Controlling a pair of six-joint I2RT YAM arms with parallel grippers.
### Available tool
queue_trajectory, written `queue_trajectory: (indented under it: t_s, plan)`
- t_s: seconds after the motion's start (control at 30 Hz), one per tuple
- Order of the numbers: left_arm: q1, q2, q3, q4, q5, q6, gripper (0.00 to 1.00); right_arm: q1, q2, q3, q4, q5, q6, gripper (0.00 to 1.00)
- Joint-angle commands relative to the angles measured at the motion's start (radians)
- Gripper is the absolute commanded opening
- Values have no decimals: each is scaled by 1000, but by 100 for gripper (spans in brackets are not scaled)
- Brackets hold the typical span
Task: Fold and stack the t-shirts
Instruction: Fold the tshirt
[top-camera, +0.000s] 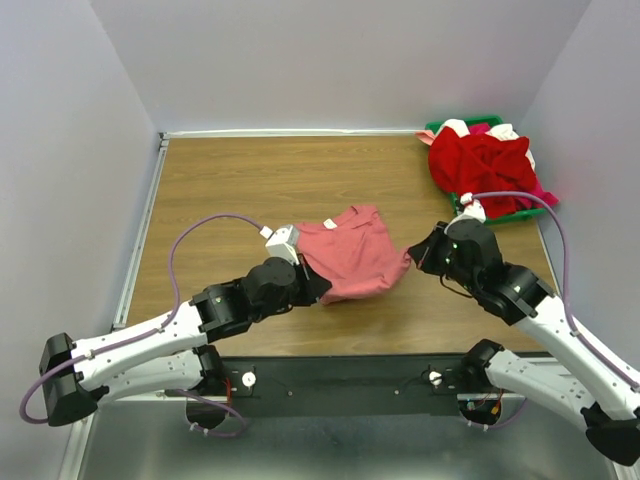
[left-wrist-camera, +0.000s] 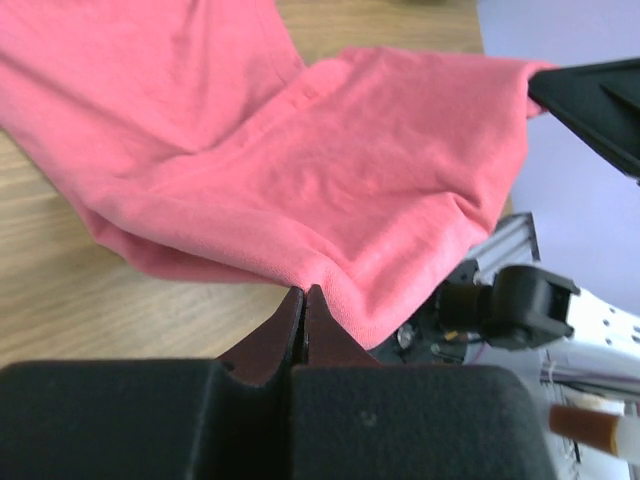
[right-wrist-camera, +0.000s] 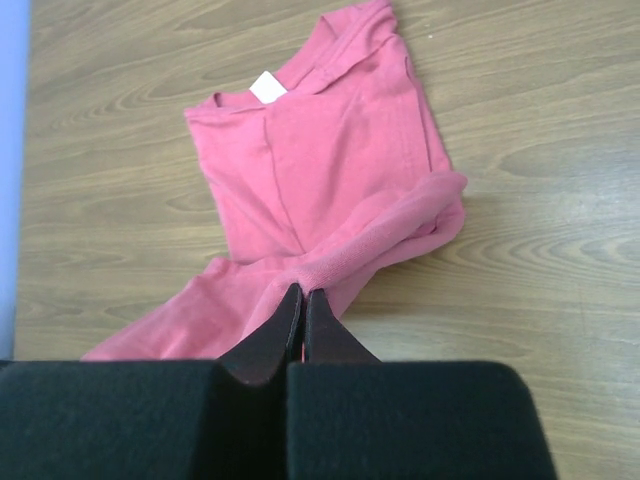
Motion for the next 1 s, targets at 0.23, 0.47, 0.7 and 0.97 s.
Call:
queue_trajectory:
  t_s: [0.23,0.47,0.7,0.97]
  plan:
    - [175,-8,-64,126,134,108,0,5,191,113,76,179,-22,0]
    - [278,48,-46,188,218,188,0,5,306,189,108,205,-42,1]
    - [374,113,-31,208,265,228,0,3,403,234,126,219,-61,0]
    - [465,156,-11,228,260,248,0,-6,515,300,149,237,-85,0]
